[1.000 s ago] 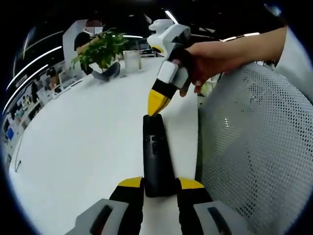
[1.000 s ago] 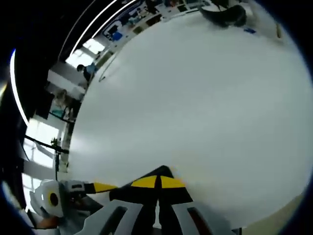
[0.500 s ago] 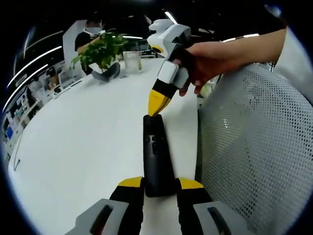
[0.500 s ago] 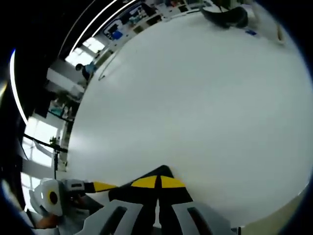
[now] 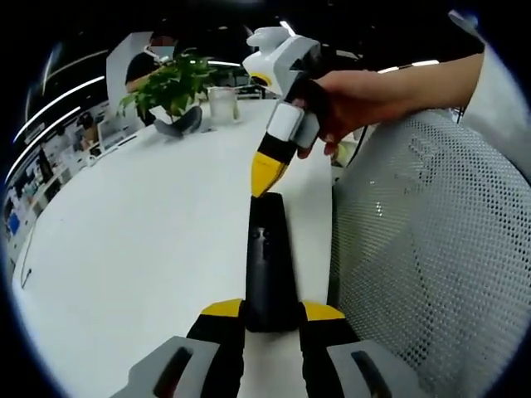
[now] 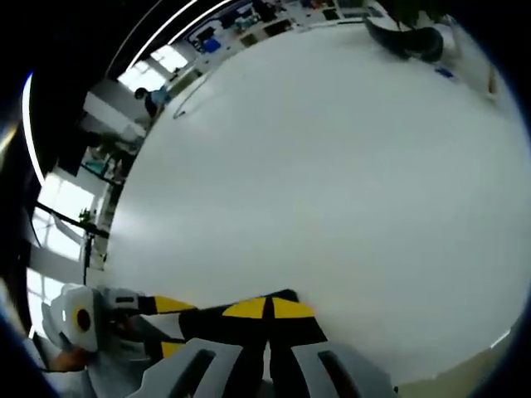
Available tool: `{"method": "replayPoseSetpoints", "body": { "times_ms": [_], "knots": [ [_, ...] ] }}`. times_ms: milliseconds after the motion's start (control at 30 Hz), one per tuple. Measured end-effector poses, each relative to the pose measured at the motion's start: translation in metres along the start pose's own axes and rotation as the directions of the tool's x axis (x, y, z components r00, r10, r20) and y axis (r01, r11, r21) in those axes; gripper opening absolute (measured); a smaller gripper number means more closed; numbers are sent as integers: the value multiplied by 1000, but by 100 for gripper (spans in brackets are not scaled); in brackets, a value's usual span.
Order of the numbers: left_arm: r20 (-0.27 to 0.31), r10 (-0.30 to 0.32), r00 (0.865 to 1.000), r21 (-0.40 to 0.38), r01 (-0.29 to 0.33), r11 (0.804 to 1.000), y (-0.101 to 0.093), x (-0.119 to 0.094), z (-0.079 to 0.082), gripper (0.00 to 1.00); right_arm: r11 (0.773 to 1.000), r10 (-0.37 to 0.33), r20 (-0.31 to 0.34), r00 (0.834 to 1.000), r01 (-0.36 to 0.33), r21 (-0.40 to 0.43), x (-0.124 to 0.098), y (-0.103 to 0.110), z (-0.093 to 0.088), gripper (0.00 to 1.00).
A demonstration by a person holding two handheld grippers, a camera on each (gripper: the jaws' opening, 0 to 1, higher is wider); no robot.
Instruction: Press the specified remote control buttons in sequence, fully releasing each button before pressing the next.
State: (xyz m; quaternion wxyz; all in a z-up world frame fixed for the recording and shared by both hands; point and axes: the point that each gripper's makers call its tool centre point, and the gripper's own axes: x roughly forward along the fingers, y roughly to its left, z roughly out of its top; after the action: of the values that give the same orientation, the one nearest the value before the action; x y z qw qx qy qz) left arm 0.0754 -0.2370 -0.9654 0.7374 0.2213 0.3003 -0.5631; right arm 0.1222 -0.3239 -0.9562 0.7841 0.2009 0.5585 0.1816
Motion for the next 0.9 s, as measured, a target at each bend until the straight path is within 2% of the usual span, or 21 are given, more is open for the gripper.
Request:
{"method": "replayPoseSetpoints", "body": {
  "times_ms": [167, 267, 300, 333, 367, 600, 900],
  "knots": [
    [3, 1, 1000, -2, -1, 1000, 0, 0, 0, 24, 1000, -16, -7, 1000, 16, 4, -3, -2, -1, 0],
    [5, 2, 1000, -2, -2, 1000, 0, 0, 0, 24, 1000, 11, -23, 1000, -11, 24, -3, 2, -3, 0],
    [4, 3, 1000, -1, -3, 1000, 0, 0, 0, 24, 1000, 8, -28, 1000, -7, 24, -3, 1, -4, 0],
    [5, 3, 1000, -1, -3, 1000, 0, 1, 0, 24, 999, -33, -56, 998, 33, -5, -1, -5, -10, 0],
    [4, 3, 1000, -1, -3, 1000, 0, 1, 0, 24, 1000, -7, -20, 1000, 7, 1, -1, 1, -4, 0],
    [5, 3, 1000, 2, -3, 1000, 0, 1, 0, 25, 995, -47, -22, 999, 45, -94, 0, 1, -7, 0],
    [3, 3, 1000, 5, -3, 1000, 1, -1, 0, 25, 996, -29, -15, 999, 28, -83, 0, 1, -5, 0]
  ]
}}
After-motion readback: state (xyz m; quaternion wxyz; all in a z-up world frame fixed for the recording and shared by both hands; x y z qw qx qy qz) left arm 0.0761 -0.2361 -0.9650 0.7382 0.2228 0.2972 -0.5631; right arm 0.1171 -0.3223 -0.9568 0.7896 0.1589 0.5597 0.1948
